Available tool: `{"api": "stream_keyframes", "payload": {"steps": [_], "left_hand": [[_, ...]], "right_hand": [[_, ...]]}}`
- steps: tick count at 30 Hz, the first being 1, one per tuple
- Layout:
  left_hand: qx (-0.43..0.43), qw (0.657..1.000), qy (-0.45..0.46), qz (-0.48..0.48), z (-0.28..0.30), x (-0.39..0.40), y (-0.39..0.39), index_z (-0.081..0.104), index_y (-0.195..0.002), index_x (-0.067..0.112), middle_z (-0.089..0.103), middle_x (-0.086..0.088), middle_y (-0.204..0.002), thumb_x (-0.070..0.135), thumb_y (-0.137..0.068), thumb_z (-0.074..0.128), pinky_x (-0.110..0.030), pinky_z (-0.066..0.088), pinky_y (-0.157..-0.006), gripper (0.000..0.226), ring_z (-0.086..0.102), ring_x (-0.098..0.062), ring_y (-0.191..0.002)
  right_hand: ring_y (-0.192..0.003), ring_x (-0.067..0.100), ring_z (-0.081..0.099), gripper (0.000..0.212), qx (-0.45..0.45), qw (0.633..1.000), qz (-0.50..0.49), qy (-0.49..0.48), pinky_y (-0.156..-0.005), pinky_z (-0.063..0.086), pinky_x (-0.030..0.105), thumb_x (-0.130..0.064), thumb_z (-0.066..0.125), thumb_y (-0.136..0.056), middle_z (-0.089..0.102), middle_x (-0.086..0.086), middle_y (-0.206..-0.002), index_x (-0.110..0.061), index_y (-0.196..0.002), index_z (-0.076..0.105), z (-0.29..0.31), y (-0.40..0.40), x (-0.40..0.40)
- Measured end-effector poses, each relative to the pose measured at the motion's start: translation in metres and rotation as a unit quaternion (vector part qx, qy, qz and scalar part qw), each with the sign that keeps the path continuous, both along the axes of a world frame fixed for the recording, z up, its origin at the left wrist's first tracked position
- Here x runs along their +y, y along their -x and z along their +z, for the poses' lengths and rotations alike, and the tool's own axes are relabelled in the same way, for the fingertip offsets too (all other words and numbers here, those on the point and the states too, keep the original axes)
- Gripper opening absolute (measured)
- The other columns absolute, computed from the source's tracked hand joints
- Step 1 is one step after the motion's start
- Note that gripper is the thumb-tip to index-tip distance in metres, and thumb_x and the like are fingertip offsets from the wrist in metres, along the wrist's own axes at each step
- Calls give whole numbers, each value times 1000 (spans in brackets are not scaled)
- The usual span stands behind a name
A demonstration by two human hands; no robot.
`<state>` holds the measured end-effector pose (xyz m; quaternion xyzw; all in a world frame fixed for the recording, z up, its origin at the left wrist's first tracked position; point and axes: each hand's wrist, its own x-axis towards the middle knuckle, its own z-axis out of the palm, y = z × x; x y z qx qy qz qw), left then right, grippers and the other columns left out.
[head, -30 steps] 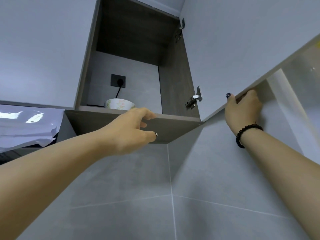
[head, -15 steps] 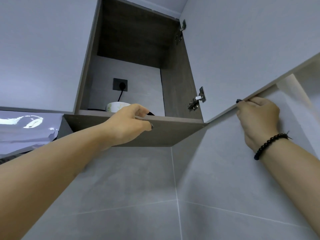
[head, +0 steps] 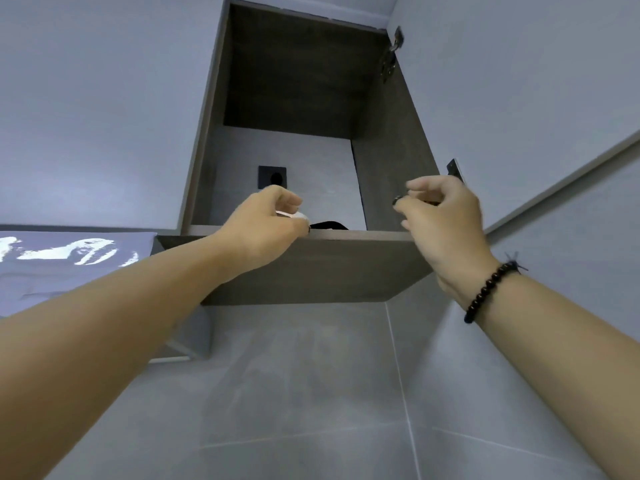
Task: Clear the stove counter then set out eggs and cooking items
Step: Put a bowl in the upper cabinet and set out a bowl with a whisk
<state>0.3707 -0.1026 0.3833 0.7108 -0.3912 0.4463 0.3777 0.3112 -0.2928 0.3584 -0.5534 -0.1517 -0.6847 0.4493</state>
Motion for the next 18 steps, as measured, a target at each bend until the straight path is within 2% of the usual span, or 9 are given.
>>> {"api": "stream_keyframes", "payload": {"steps": [3,6,7,9,10,12,15,16,18], "left_hand": [[-22,998,63,-3,17,2,-13,51,-129,20,57,3,-122,15,-92,61,-38,53,-94,38,57,-15,-107],[-30,993,112,-2,39,1,-20,52,-121,22,56,5,-108,17,-93,60,-31,53,-88,30,57,-11,-93],[-28,992,120,0,45,1,-22,52,-116,23,55,5,-102,18,-93,59,-29,51,-86,24,55,-9,-88],[-4,992,124,10,55,-4,-25,53,-96,23,50,5,-88,18,-93,58,-28,48,-80,7,50,-9,-79],[11,992,123,16,59,-6,-27,51,-85,22,47,4,-82,17,-94,57,-28,47,-76,12,47,-9,-74],[47,991,125,33,66,-13,-32,46,-76,21,41,1,-77,17,-93,56,-27,43,-69,20,42,-11,-68],[92,985,129,69,73,-16,-37,50,-85,13,43,-3,-78,19,-94,52,-29,43,-71,11,43,-15,-69],[106,985,112,81,75,-17,-38,55,-94,8,44,-4,-79,18,-95,51,-29,44,-73,11,44,-16,-70],[138,981,82,106,77,-16,-41,53,-124,3,46,-9,-87,18,-98,47,-32,45,-80,31,48,-21,-78]], "right_hand": [[-94,18,63,16,49,997,-26,45,-80,54,32,-16,62,-85,63,-3,-99,-20,-101,61,29,-21,10],[-89,14,61,9,62,991,-76,86,-70,50,25,-12,60,-85,63,-6,-90,-15,-90,66,60,-36,20],[-87,17,63,10,71,989,-84,96,-70,53,27,-10,59,-86,65,-3,-88,-9,-88,69,70,-42,24],[-86,30,67,17,107,984,-88,116,-76,59,39,-7,58,-84,69,14,-89,5,-88,68,89,-51,31],[-84,34,67,17,130,980,-80,124,-78,60,43,-8,58,-83,67,19,-87,7,-86,66,99,-58,33],[-86,30,68,15,184,971,-63,139,-81,59,44,-13,62,-83,63,16,-88,1,-90,62,110,-70,35],[-104,28,63,38,265,948,-71,163,-86,55,35,-22,65,-87,61,11,-111,-4,-119,57,116,-87,39],[-112,28,59,43,291,935,-85,182,-90,50,34,-24,65,-88,59,11,-123,-5,-126,54,116,-90,41],[-124,23,49,48,339,904,-98,240,-96,41,31,-25,59,-94,48,12,-142,-8,-137,47,113,-91,43]]}}
